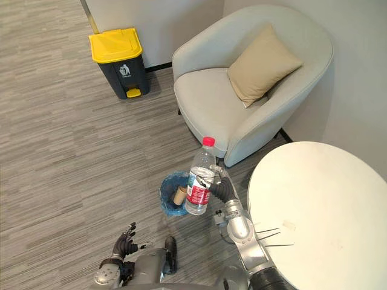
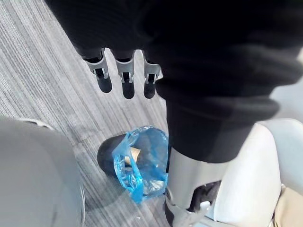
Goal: Gather rubbish on tea table into small bin, then transfer packed bag to large trash can.
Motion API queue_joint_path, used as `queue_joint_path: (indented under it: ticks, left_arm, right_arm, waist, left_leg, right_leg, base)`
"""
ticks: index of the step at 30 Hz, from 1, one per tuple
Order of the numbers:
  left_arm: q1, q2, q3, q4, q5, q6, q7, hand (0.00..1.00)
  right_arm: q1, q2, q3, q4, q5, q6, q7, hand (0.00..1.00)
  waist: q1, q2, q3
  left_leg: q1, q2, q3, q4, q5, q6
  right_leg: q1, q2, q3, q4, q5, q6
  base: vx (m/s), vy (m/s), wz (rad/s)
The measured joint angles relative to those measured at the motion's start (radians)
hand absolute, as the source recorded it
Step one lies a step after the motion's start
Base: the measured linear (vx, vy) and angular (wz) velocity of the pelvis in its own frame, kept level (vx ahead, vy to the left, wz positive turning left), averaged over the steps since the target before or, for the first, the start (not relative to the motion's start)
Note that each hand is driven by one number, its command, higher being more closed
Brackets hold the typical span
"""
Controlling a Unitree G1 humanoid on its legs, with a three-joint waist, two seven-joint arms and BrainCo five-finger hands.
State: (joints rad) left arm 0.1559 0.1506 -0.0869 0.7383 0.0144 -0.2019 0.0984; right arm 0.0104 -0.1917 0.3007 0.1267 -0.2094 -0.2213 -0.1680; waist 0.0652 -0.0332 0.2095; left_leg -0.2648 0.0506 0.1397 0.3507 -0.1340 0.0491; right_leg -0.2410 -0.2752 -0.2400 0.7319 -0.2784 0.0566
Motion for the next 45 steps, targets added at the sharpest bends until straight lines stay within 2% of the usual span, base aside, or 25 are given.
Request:
queue_joint_path:
  ticks: [1, 3, 4, 5, 6, 7, 8, 10, 12, 14, 17, 22, 24, 27, 28, 33, 37, 42, 45]
  left_arm:
    - [-0.012, 0.002, 0.001, -0.002, -0.001, -0.001, 0.010, 0.00]
    - [-0.024, 0.000, -0.002, 0.001, -0.001, 0.000, 0.014, 0.00]
    - [-0.034, 0.000, -0.010, 0.001, -0.002, 0.000, 0.016, 0.00]
    - [-0.045, 0.005, -0.019, 0.004, -0.001, -0.002, 0.016, 0.00]
    - [-0.056, 0.017, -0.025, 0.003, -0.001, -0.004, 0.016, 0.00]
    - [-0.091, 0.011, -0.034, 0.012, -0.001, -0.002, 0.019, 0.00]
    - [-0.117, 0.003, -0.044, 0.007, -0.001, -0.007, 0.022, 0.00]
    - [-0.149, -0.006, -0.050, 0.009, -0.003, -0.007, 0.034, 0.00]
    - [-0.221, -0.025, -0.049, 0.012, -0.010, -0.009, 0.052, 0.00]
    - [-0.273, -0.048, -0.028, 0.005, -0.037, -0.017, 0.080, 0.00]
    - [-0.339, -0.103, 0.036, -0.054, -0.104, -0.030, 0.123, 0.00]
    - [-0.424, -0.137, 0.102, -0.183, -0.175, -0.058, 0.167, 0.00]
    - [-0.458, -0.138, 0.121, -0.209, -0.183, -0.067, 0.179, 0.00]
    - [-0.461, -0.136, 0.125, -0.256, -0.214, -0.069, 0.191, 0.00]
    - [-0.464, -0.134, 0.125, -0.268, -0.219, -0.069, 0.191, 0.00]
    - [-0.481, -0.102, 0.126, -0.284, -0.228, -0.070, 0.193, 0.00]
    - [-0.485, -0.096, 0.126, -0.283, -0.231, -0.069, 0.194, 0.00]
    - [-0.488, -0.083, 0.126, -0.284, -0.226, -0.059, 0.193, 0.00]
    - [-0.488, -0.076, 0.126, -0.283, -0.217, -0.057, 0.193, 0.00]
  right_arm:
    - [-0.016, -0.020, 0.007, -0.015, 0.000, 0.000, 0.000, 1.00]
    - [-0.031, -0.039, 0.013, -0.026, 0.000, -0.001, 0.000, 1.00]
    - [-0.046, -0.053, 0.013, -0.030, -0.001, -0.002, 0.000, 1.00]
    - [-0.061, -0.063, 0.009, -0.031, -0.008, -0.003, -0.003, 1.00]
    - [-0.074, -0.068, 0.008, -0.031, -0.010, -0.005, -0.004, 1.00]
    - [-0.124, -0.083, 0.009, -0.010, -0.019, -0.008, -0.004, 1.00]
    - [-0.193, -0.104, 0.009, 0.037, -0.036, -0.007, -0.007, 1.00]
    - [-0.280, -0.111, 0.013, 0.119, -0.040, -0.005, -0.008, 1.00]
    - [-0.409, -0.103, 0.009, 0.276, -0.051, 0.022, -0.041, 1.00]
    - [-0.432, -0.085, -0.016, 0.291, -0.052, 0.047, -0.077, 1.00]
    - [-0.510, -0.050, -0.039, 0.283, -0.045, 0.072, -0.146, 1.00]
    - [-0.717, -0.036, -0.089, 0.256, -0.049, 0.091, -0.252, 1.00]
    - [-0.796, -0.057, -0.105, 0.273, -0.050, 0.116, -0.292, 1.00]
    - [-0.849, -0.078, -0.126, 0.336, -0.049, 0.133, -0.315, 1.00]
    - [-0.860, -0.093, -0.140, 0.364, -0.046, 0.140, -0.321, 0.00]
    - [-0.879, -0.133, -0.148, 0.458, -0.036, 0.163, -0.333, 0.00]
    - [-0.874, -0.129, -0.146, 0.473, -0.035, 0.162, -0.337, 0.00]
    - [-0.811, -0.128, -0.147, 0.348, -0.041, 0.156, -0.356, 0.00]
    - [-0.745, -0.106, -0.143, 0.270, -0.086, 0.146, -0.356, 0.00]
  waist:
    - [0.001, 0.007, 0.026]
    - [0.000, 0.020, 0.050]
    - [-0.005, 0.028, 0.074]
    - [-0.020, 0.028, 0.089]
    - [-0.034, 0.013, 0.100]
    - [-0.053, 0.039, 0.144]
    - [-0.045, 0.068, 0.168]
    - [-0.031, 0.093, 0.190]
    - [-0.011, 0.107, 0.232]
    - [0.002, 0.105, 0.240]
    - [0.003, 0.104, 0.259]
    - [0.015, 0.104, 0.333]
    - [0.035, 0.105, 0.338]
    - [0.044, 0.105, 0.338]
    - [0.052, 0.105, 0.338]
    - [0.055, 0.105, 0.337]
    - [0.053, 0.104, 0.337]
    - [0.045, 0.093, 0.337]
    - [0.026, 0.079, 0.337]
  left_leg:
    - [0.000, -0.001, -0.041, 0.000, -0.002, -0.004]
    - [-0.001, -0.004, -0.079, 0.000, -0.001, -0.009]
    - [-0.003, -0.012, -0.120, 0.002, 0.008, -0.021]
    - [-0.043, -0.040, -0.172, 0.025, 0.016, -0.042]
    - [-0.061, -0.063, -0.200, 0.050, 0.009, -0.053]
    - [-0.107, -0.081, -0.250, 0.109, -0.003, -0.073]
    - [-0.170, -0.065, -0.263, 0.126, 0.004, -0.085]
    - [-0.232, -0.049, -0.282, 0.126, 0.020, -0.109]
    - [-0.318, -0.029, -0.290, 0.121, 0.044, -0.134]
    - [-0.399, -0.012, -0.275, 0.147, 0.041, -0.132]
    - [-0.562, 0.036, -0.206, 0.245, 0.042, -0.135]
    - [-0.835, 0.012, -0.224, 0.410, 0.039, -0.130]
    - [-0.958, 0.000, -0.235, 0.471, 0.041, -0.133]
    - [-1.034, -0.005, -0.238, 0.510, 0.042, -0.138]
    - [-1.054, -0.005, -0.235, 0.516, 0.039, -0.140]
    - [-1.103, 0.019, -0.200, 0.495, 0.047, -0.141]
    - [-1.106, 0.025, -0.191, 0.487, 0.078, -0.128]
    - [-1.103, 0.040, -0.189, 0.493, 0.084, -0.125]
    - [-1.081, 0.045, -0.190, 0.490, 0.083, -0.124]
  right_leg:
    - [-0.050, 0.065, 0.063, -0.087, -0.008, 0.010]
    - [-0.082, 0.112, 0.125, -0.154, -0.003, 0.019]
    - [-0.108, 0.146, 0.182, -0.228, 0.014, 0.035]
    - [-0.116, 0.154, 0.228, -0.325, 0.078, 0.034]
    - [-0.117, 0.144, 0.241, -0.360, 0.130, 0.039]
    - [-0.139, 0.134, 0.217, -0.313, 0.214, 0.041]
    - [-0.191, 0.146, 0.191, -0.297, 0.211, 0.027]
    - [-0.242, 0.158, 0.161, -0.291, 0.221, 0.013]
    - [-0.317, 0.166, 0.119, -0.257, 0.212, -0.010]
    - [-0.394, 0.157, 0.094, -0.196, 0.188, -0.025]
    - [-0.553, 0.126, 0.069, -0.048, 0.131, -0.031]
    - [-0.821, 0.089, 0.075, 0.154, 0.075, -0.028]
    - [-0.942, 0.074, 0.077, 0.226, 0.063, -0.030]
    - [-1.012, 0.060, 0.079, 0.270, 0.053, -0.023]
    - [-1.033, 0.054, 0.080, 0.279, 0.048, -0.017]
    - [-1.083, 0.046, 0.087, 0.283, 0.044, -0.015]
    - [-1.087, 0.050, 0.090, 0.277, 0.045, -0.015]
    - [-1.073, 0.064, 0.087, 0.263, 0.050, -0.023]
    - [-1.049, 0.068, 0.083, 0.256, 0.050, -0.023]
  base:
    - [0.09, -0.064, 0.72]
    - [0.07, -0.096, 0.79]
    - [0.07, -0.154, 1.26]
    - [0.05, -0.170, 1.49]
    - [0.04, -0.201, 1.80]
    - [0.01, -0.221, 1.35]
    - [0.00, -0.228, 0.97]
    - [-0.06, -0.223, 0.31]
    - [-0.07, -0.211, 0.42]
    - [-0.08, -0.139, 0.45]
    - [-0.09, -0.096, 0.42]
    - [-0.10, -0.012, 0.21]
    - [-0.10, -0.011, 0.15]
    - [-0.06, 0.001, 0.14]
    - [-0.05, 0.016, 0.10]
    - [-0.04, 0.015, 0.14]
    - [-0.01, 0.020, 0.00]
    - [0.00, 0.037, -0.07]
    - [-0.01, 0.017, -0.03]
